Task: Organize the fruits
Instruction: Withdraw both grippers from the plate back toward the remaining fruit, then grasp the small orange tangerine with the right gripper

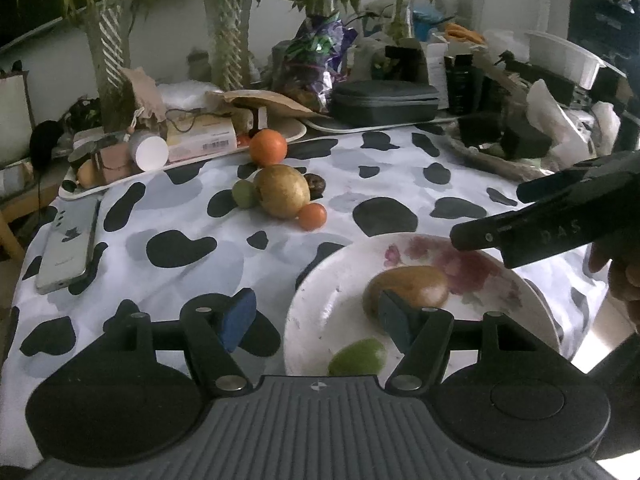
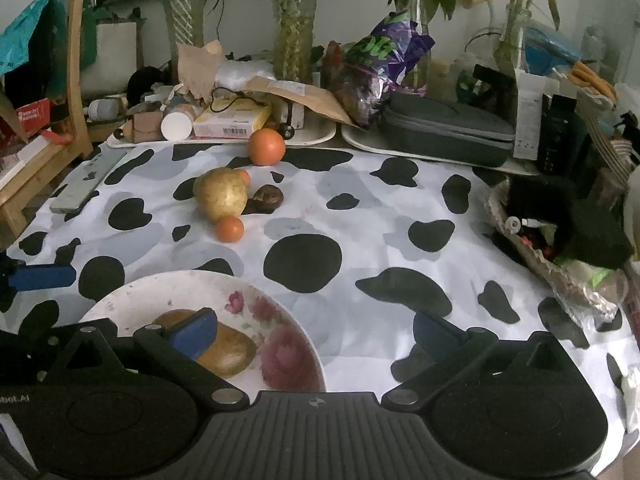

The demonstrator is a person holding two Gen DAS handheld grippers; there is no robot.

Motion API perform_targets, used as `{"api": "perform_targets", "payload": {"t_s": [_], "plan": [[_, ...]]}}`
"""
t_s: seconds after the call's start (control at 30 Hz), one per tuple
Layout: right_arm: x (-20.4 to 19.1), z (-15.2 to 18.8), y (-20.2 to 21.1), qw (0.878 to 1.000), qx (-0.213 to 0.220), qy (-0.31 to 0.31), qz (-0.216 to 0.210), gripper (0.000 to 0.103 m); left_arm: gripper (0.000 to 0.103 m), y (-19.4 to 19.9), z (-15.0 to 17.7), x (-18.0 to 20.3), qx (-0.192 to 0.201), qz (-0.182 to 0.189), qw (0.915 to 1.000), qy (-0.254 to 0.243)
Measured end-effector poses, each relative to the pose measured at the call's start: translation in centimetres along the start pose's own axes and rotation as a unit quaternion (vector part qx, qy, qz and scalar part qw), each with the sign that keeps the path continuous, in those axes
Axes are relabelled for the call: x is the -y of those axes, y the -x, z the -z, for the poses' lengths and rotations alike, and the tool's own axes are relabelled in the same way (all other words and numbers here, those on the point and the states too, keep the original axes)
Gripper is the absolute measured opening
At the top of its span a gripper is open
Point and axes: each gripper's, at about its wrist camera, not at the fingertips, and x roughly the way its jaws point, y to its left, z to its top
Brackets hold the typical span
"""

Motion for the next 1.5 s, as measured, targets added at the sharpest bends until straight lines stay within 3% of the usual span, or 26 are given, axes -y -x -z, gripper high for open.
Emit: {"api": "perform_targets", "payload": {"t_s": [0.67, 1.3, 1.5], "plan": [[0.2, -2.5, -3.8, 0.999, -0.011, 0.032, -0.010, 0.103, 0.066, -4.1, -2.3, -2.1, -0.006, 0.001, 1.0000, 0.003], [-1.0, -4.7, -7.8, 0.994, -0.028, 0.060, -0.091, 0.103, 0.066, -7.6, -4.5, -4.9, -0.004, -0.006, 0.9993, 0.037], [-1.8, -5.7, -9.5, 0.988, -0.032, 0.075, -0.130, 0.089, 0.066, -8.7, -5.1, -6.1, -0.006, -0.012, 0.9989, 0.044]]}}
